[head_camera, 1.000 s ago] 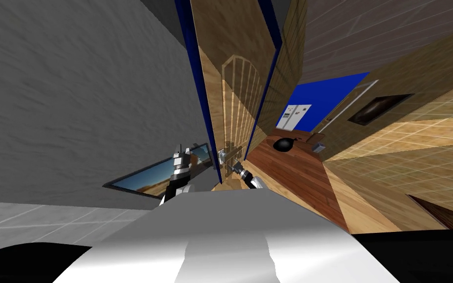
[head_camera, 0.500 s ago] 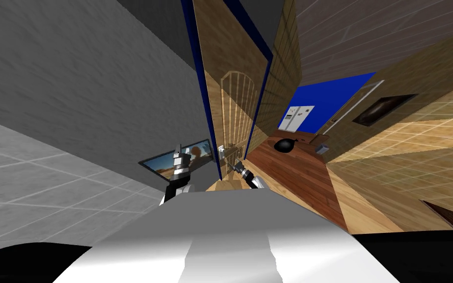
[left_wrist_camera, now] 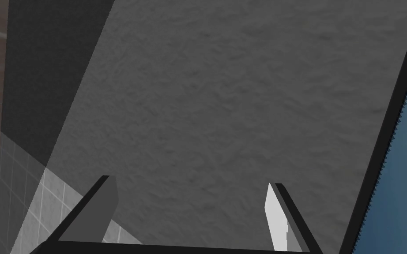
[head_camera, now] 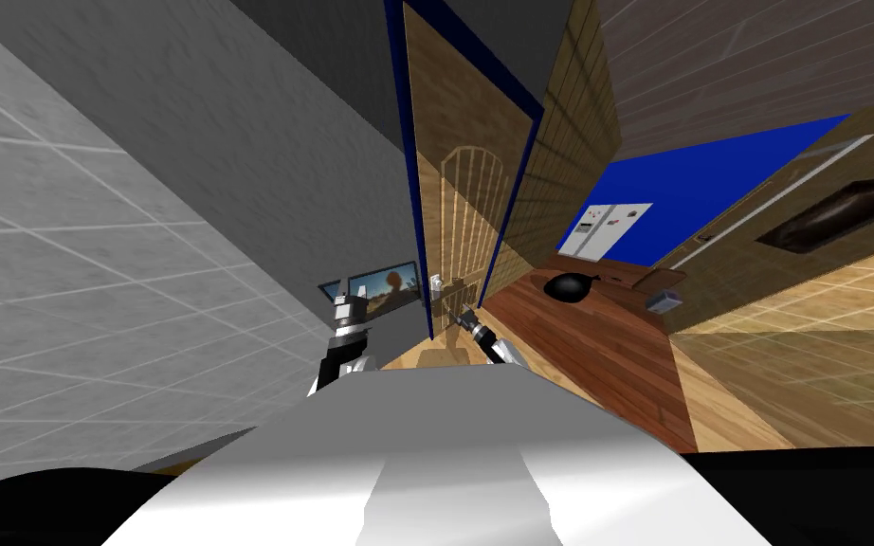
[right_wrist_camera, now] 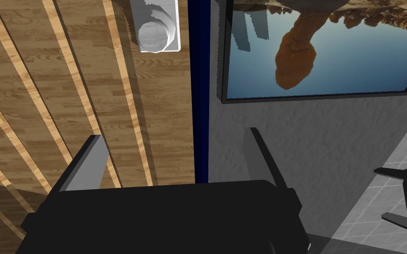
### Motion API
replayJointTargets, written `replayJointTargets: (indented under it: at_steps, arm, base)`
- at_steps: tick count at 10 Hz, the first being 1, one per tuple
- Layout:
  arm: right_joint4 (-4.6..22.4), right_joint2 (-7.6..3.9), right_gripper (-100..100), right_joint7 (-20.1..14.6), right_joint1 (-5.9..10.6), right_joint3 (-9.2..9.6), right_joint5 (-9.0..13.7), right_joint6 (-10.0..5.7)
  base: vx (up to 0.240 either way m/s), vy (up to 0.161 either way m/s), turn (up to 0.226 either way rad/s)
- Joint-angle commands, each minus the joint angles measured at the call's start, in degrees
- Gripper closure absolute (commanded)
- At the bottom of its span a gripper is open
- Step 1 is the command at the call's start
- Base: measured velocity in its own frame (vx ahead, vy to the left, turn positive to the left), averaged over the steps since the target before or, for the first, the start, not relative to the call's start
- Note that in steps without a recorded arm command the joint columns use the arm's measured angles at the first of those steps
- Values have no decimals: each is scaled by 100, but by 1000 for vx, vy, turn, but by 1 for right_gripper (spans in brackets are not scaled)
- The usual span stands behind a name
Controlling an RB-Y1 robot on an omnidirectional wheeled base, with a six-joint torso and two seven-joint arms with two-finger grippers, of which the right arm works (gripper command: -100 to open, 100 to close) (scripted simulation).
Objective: Pull the door open
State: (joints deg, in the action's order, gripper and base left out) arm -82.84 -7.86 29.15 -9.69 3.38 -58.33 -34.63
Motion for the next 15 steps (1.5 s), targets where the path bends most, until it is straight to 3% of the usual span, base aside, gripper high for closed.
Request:
replayJointTargets:
  at_steps: [1,15]
  arm:
    - [117,-19,-100,50,65,-173,70,-8]
    - [812,-172,-100,329,454,-1782,637,233]
  base:
    - [-37,13,136]
    - [26,21,234]
